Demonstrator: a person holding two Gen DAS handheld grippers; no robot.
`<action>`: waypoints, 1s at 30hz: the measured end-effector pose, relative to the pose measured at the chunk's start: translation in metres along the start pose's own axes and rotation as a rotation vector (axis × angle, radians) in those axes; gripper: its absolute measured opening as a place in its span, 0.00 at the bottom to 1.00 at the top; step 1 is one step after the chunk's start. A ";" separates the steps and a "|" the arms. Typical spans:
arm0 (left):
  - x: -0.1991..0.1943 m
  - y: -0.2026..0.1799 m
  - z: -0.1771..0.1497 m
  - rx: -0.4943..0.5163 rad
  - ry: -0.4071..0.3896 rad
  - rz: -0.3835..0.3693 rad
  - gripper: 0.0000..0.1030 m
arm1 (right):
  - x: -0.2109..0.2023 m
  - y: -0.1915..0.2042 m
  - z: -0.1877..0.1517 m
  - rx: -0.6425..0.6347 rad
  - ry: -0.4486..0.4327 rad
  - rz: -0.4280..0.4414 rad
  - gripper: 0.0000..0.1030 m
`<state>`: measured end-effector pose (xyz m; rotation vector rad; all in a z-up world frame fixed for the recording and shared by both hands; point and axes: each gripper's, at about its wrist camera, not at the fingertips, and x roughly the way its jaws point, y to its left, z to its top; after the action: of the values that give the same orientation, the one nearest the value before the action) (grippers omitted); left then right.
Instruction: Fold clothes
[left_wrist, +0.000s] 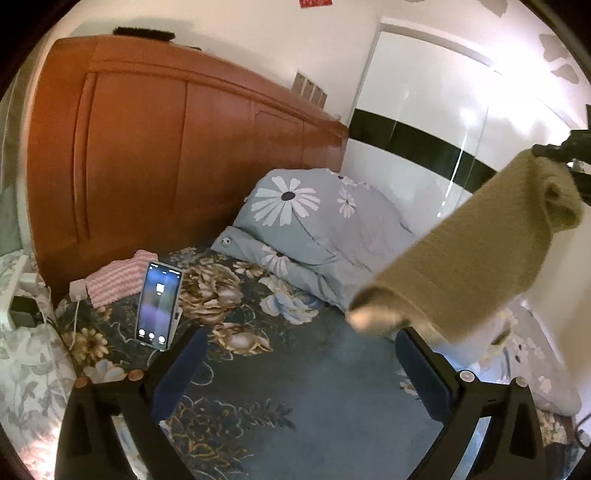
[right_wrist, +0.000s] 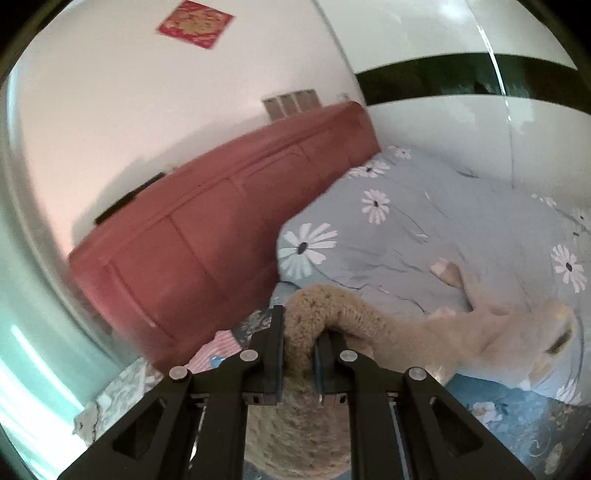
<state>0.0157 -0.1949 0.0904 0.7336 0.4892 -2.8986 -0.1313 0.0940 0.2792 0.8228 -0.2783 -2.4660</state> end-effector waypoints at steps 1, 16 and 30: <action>-0.004 -0.001 -0.001 0.004 -0.004 -0.002 1.00 | -0.012 0.006 -0.004 -0.011 -0.004 0.009 0.12; -0.009 -0.023 -0.033 0.062 0.122 -0.018 1.00 | 0.111 -0.130 -0.161 0.254 0.378 -0.166 0.13; 0.088 -0.057 -0.114 0.138 0.449 -0.037 1.00 | 0.140 -0.260 -0.268 0.491 0.439 -0.324 0.20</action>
<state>-0.0213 -0.1058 -0.0311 1.4226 0.3436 -2.8147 -0.1712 0.2306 -0.0932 1.7010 -0.6414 -2.4431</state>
